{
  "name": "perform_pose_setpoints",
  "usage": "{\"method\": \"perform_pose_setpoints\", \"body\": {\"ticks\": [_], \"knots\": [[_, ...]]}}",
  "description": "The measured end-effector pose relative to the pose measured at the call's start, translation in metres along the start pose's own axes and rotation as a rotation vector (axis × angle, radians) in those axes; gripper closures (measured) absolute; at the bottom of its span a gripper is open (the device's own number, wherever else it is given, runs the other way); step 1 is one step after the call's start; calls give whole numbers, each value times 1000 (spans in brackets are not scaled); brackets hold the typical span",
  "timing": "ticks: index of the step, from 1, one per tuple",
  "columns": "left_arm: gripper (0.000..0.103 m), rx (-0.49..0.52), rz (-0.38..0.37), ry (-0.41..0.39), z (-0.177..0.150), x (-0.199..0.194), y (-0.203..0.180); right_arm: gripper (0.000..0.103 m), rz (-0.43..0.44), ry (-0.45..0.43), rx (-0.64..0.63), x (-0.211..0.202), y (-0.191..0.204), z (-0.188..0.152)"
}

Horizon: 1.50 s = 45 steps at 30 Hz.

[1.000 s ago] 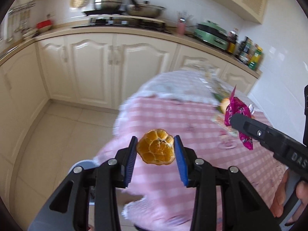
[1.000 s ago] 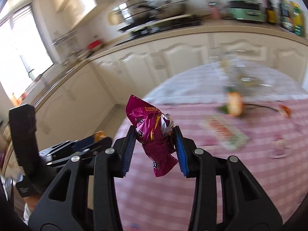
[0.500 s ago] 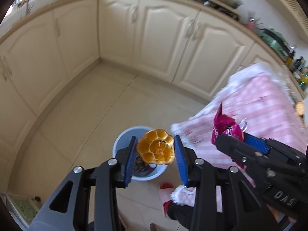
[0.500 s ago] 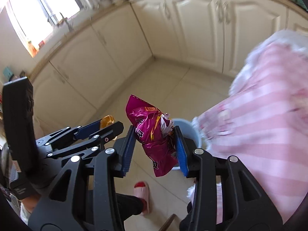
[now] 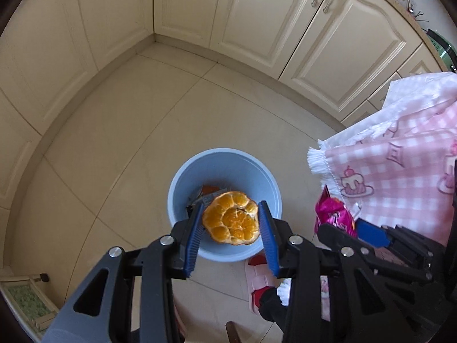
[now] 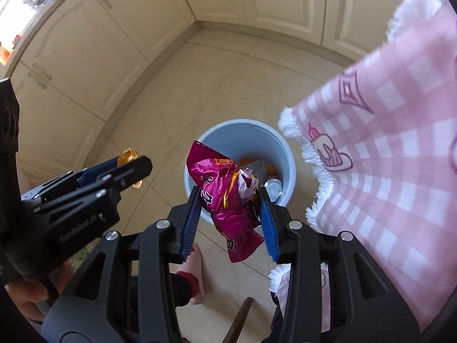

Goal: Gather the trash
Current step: 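Carry orange slice and pink wrapper over the blue bin and open both tools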

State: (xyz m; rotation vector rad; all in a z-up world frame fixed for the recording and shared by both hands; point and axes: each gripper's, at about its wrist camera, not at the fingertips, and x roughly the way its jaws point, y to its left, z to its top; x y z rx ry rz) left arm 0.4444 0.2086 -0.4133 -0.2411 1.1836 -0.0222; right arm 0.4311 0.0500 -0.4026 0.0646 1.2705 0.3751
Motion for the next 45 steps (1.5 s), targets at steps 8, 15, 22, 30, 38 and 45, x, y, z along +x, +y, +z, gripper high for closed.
{"method": "perform_pose_setpoints", "body": {"ticks": [8,15,22,30,38,45], "knots": [[41,-71,-90,9,-2,37,9,63,-23,26,12,25,-8,1],[41,-150,-82,55,-3,46,31,63,-18,53,31,51,-9,2],[39,-204,-54,71,-2,49,53,61,-10,55,25,59,-3,9],[39,-231,-48,75,-4,48,64,60,-5,16,8,54,12,22],[39,-224,-53,78,-4,48,64,50,-14,-14,7,46,20,27],[39,-221,-48,82,-6,49,62,49,-21,-10,7,41,20,23]]}}
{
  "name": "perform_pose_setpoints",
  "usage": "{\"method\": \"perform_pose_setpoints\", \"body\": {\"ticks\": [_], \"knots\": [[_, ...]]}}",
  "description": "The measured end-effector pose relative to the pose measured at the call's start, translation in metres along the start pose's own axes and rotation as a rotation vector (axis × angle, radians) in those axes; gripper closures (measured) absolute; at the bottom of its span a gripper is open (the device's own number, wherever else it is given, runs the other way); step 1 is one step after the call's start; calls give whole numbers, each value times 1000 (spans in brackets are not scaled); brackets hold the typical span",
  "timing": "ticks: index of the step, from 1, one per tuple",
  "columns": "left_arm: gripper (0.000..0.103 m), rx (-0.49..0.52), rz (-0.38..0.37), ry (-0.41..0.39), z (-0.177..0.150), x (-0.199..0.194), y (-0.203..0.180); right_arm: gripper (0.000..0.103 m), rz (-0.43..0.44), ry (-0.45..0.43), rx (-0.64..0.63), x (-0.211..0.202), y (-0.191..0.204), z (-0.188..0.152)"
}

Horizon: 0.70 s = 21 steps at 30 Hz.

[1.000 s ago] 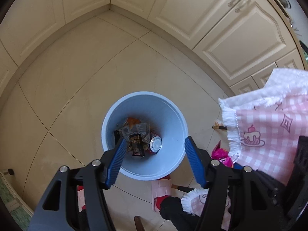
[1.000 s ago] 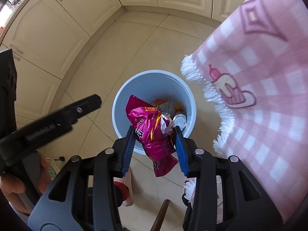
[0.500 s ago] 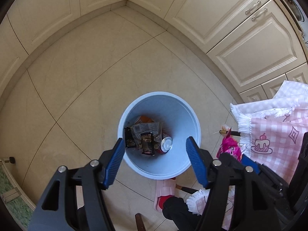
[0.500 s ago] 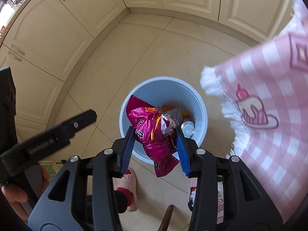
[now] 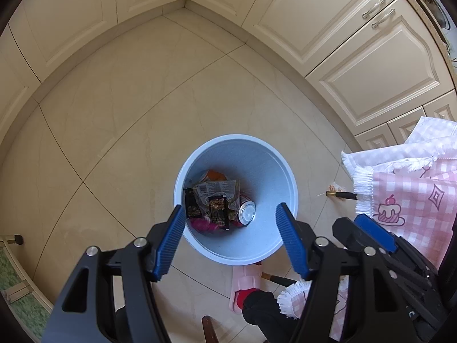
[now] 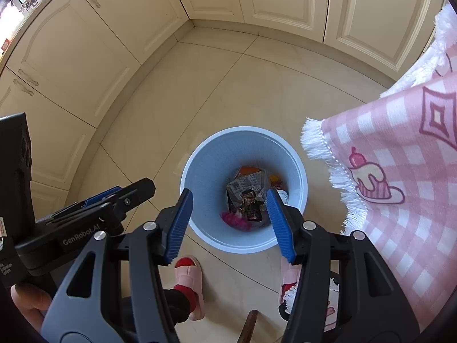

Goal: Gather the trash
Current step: 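Carry orange slice and pink wrapper over the blue bin and open both tools, then grasp the red-white packet with the left tool while the right tool grasps the orange flower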

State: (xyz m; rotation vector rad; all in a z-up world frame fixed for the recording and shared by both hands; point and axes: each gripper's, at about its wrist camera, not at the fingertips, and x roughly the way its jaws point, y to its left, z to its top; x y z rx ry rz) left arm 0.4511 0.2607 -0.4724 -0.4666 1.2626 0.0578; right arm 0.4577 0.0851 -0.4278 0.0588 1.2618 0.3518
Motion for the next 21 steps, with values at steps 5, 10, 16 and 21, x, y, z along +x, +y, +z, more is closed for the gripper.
{"method": "perform_pose_setpoints", "body": {"ticks": [5,10,16,21], "knots": [[39,-9,-10,-8,0,-3,-1,49,-8,-5,-7,-8,2,0],[39,1,0,-56,-11,-26,-3,49,-18,-39,-42,-38,9,-3],[39,13,-39,-129,-42,-85,-15,49,-1,-130,-78,-100,22,-15],[39,38,-50,-223,-65,-150,-33,49,37,-246,-115,-166,35,-29]]}}
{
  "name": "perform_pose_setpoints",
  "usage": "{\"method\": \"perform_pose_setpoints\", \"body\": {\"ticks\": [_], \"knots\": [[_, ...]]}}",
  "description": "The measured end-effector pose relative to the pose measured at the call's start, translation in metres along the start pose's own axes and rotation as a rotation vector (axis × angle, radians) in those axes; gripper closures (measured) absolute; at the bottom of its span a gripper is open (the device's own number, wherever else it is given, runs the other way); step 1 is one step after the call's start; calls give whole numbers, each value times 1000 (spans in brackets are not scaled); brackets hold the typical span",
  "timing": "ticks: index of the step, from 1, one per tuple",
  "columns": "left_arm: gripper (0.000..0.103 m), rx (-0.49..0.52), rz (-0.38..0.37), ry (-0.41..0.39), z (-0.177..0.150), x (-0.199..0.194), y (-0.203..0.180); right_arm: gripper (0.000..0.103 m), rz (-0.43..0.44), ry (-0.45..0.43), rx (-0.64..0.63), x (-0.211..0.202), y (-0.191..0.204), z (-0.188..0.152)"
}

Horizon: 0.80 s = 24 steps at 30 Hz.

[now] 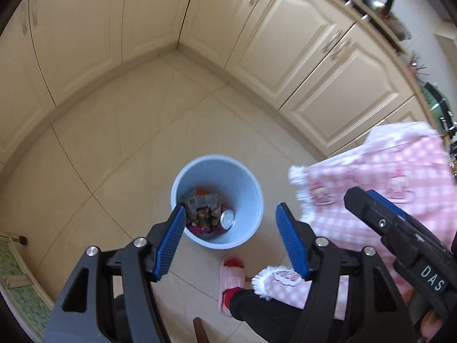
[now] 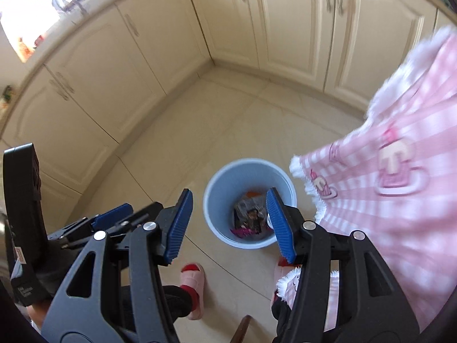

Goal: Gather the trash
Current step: 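Grasp the red-white packet with the left tool while the right tool grasps the orange flower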

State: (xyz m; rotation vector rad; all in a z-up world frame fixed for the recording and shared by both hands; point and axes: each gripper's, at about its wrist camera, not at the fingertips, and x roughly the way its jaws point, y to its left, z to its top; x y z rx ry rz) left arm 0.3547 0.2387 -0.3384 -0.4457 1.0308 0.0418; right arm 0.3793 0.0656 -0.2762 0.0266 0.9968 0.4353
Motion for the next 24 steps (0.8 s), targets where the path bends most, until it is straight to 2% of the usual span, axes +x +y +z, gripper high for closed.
{"method": "perform_pose_setpoints", "body": {"ticks": [6,11,15,18,22,24], "knots": [[39,103,-38,-162,-3,-90,-53,48,7,-204,-17,-105,3,-3],[37,236,-99,-227,-17,-135,-125,44,-35,-361,24,-193,-37,-16],[37,342,-170,-209,-32,-147,-185,41,-111,-447,105,-254,-93,-37],[37,437,-206,-182,-45,-146,-244,39,-183,-487,175,-288,-139,-54],[35,545,-250,-121,-65,-132,-313,38,-276,-507,303,-320,-212,-78],[35,585,-248,-94,-73,-122,-343,37,-306,-503,358,-331,-241,-88]]}}
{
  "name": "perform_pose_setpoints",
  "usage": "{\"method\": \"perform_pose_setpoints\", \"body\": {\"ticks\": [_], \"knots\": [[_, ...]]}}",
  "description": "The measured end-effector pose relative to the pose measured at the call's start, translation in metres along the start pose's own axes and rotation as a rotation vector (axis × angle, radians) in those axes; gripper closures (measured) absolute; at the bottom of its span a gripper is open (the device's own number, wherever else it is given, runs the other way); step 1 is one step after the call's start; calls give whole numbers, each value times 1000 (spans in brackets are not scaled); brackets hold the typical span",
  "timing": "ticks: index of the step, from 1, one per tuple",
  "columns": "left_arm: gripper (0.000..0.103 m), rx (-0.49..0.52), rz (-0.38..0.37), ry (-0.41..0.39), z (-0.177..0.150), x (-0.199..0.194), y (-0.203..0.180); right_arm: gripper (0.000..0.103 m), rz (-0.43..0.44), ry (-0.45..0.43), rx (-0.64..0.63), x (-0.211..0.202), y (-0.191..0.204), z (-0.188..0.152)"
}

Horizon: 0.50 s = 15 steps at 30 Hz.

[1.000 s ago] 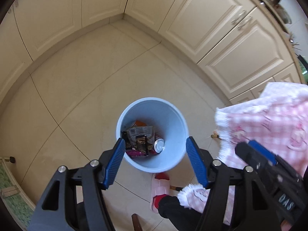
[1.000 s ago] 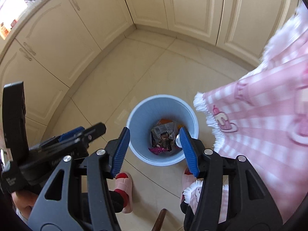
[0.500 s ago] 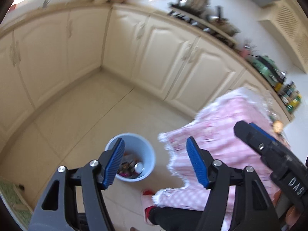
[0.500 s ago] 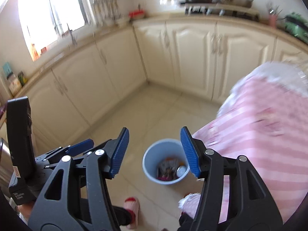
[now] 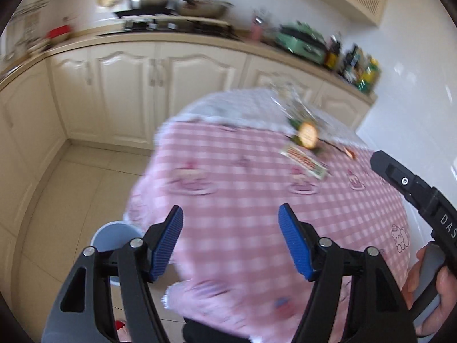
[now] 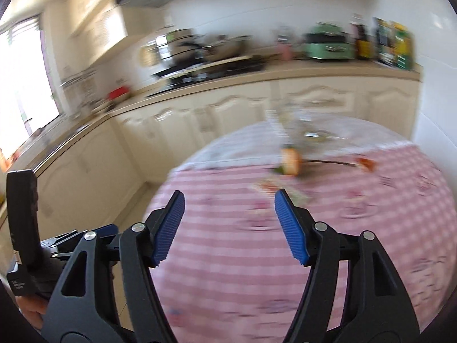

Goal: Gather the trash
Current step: 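Grasp the red-white packet with the left tool while the right tool grasps the orange flower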

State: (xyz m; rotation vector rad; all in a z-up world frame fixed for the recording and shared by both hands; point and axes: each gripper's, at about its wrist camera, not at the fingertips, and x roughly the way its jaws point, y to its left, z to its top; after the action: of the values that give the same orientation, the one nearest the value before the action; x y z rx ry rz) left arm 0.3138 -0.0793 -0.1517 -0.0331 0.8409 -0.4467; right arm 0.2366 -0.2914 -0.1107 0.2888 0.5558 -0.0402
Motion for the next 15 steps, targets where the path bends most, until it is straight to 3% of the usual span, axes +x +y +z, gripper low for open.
{"method": "perform_pose_setpoints", "body": {"ticks": [7,15], "knots": [[35,115,-2,64,27,57,-92,36,-94,9,107,4,-85,8],[35,91,51,133,52,122,-124,36,-116,66,132,29,-123,12]]}}
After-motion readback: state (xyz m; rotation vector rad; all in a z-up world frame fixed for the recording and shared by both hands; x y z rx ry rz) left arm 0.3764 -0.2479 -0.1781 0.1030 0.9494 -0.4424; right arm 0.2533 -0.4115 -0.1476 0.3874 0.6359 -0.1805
